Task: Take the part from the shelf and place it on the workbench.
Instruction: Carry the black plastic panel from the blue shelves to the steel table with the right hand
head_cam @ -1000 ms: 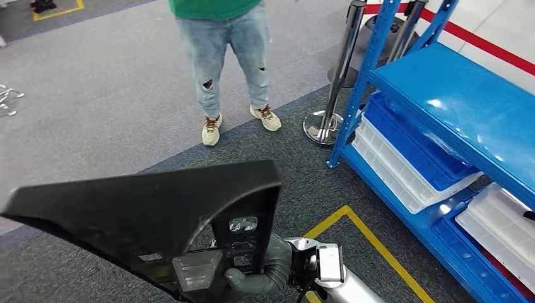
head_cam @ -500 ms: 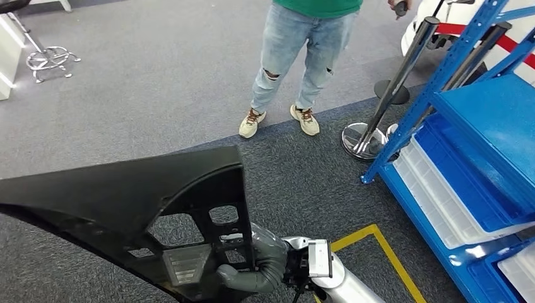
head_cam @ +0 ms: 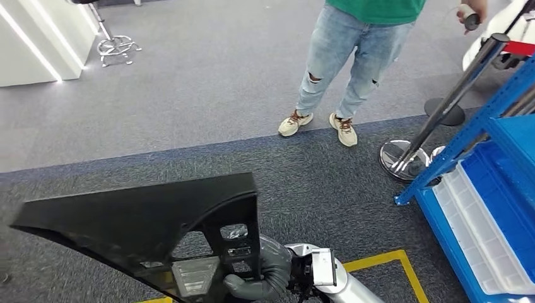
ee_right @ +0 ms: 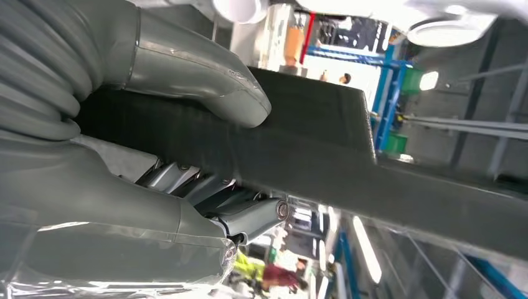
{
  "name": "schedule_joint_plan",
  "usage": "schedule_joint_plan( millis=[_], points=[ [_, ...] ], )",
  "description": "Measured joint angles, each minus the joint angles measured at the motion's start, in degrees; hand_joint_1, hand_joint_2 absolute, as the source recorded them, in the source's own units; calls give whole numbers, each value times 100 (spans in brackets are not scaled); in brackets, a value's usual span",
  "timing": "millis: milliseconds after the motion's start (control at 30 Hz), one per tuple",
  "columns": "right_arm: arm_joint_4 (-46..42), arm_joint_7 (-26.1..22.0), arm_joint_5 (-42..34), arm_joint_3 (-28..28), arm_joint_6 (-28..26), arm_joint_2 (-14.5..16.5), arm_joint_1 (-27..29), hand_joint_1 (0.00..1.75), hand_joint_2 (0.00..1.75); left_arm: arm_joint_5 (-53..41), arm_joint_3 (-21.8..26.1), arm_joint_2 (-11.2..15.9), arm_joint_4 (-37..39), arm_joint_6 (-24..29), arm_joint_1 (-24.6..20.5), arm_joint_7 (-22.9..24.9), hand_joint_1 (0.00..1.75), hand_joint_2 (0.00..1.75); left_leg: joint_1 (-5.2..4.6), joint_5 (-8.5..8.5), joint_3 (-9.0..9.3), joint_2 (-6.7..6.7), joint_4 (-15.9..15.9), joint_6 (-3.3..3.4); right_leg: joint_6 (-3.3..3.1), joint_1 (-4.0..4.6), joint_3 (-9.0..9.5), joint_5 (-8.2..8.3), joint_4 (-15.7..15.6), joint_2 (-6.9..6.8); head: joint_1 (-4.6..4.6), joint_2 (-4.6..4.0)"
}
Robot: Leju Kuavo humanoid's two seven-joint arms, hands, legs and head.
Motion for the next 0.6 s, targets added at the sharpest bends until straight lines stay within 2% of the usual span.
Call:
schedule_joint_plan(
  millis=[33,67,100,133,200,233,267,300,333,367,400,467,500,533,567,600],
  points=[
    [22,-3,10,1,1,-21,12,175,175,-1,0,-3,0,0,-2,-4,0,175,8,-62,-110,23,230,-18,-2,6,1,-8,2,-95,-1,0],
    [40,-3,22,2,3,-37,19,175,175,-1,0,-5,0,-1,5,-10,0,175,14,-20,-118,40,260,-30,1,8,2,-17,5,-182,-1,0],
    [53,-3,36,4,11,-49,22,175,175,1,0,-6,0,-2,15,-23,0,175,16,120,1,72,50,-33,11,9,6,-28,10,-262,-1,0],
    [59,-3,52,7,21,-58,19,175,175,5,0,-5,0,-3,20,-39,0,175,12,304,215,162,-330,-24,26,12,16,-42,16,-337,-2,0],
    [59,0,96,16,55,-68,5,175,175,32,0,-4,0,-6,-2,-77,0,175,-37,525,599,391,-1032,48,76,44,38,-80,31,-472,4,0],
    [59,5,120,24,69,-70,-9,175,175,50,1,-3,0,-7,-12,-90,0,175,-62,552,685,454,-1203,95,104,60,49,-97,37,-531,10,0],
    [58,11,145,34,83,-72,-23,175,175,71,3,-3,0,-8,-16,-99,0,175,-85,537,694,442,-1246,142,131,73,60,-107,37,-588,17,0],
    [57,20,167,50,91,-73,-39,175,175,95,9,-3,0,-8,-10,-107,0,175,-87,549,689,369,-1255,183,159,74,74,-116,34,-645,23,0],
    [53,27,183,66,95,-72,-53,175,175,118,20,-4,0,-10,6,-113,0,175,-78,558,691,308,-1271,216,194,62,86,-137,46,-640,23,0],
    [45,32,197,81,97,-71,-63,175,175,140,33,-8,0,-14,16,-120,0,175,-69,574,697,247,-1290,251,224,47,75,-191,104,-544,23,1],
    [37,34,207,93,99,-71,-72,175,175,161,49,-12,0,-19,14,-128,0,175,-56,593,703,186,-1310,287,249,32,11,-306,262,-392,24,1],
    [32,37,224,113,101,-78,-79,175,175,192,79,-21,0,-24,-10,-145,0,175,-48,616,692,51,-1322,334,272,14,-301,-671,919,-65,27,0],
    [37,40,229,128,102,-83,-80,175,175,203,98,-24,0,-15,-21,-150,0,175,-53,620,682,-25,-1320,345,275,13,-500,-838,1311,1,29,1],
    [45,44,232,148,102,-89,-81,175,175,212,118,-26,0,2,-24,-153,0,175,-56,623,677,-108,-1317,347,276,13,-652,-912,1595,27,28,1],
    [51,47,234,169,103,-92,-83,175,175,214,137,-28,0,23,-22,-154,0,175,-58,625,675,-189,-1312,346,275,10,-710,-868,1678,37,28,1],
    [56,49,234,191,107,-94,-88,175,175,214,155,-31,0,54,-20,-155,0,175,-59,626,676,-275,-1303,341,268,3,-665,-718,1548,51,28,1]
  ],
)
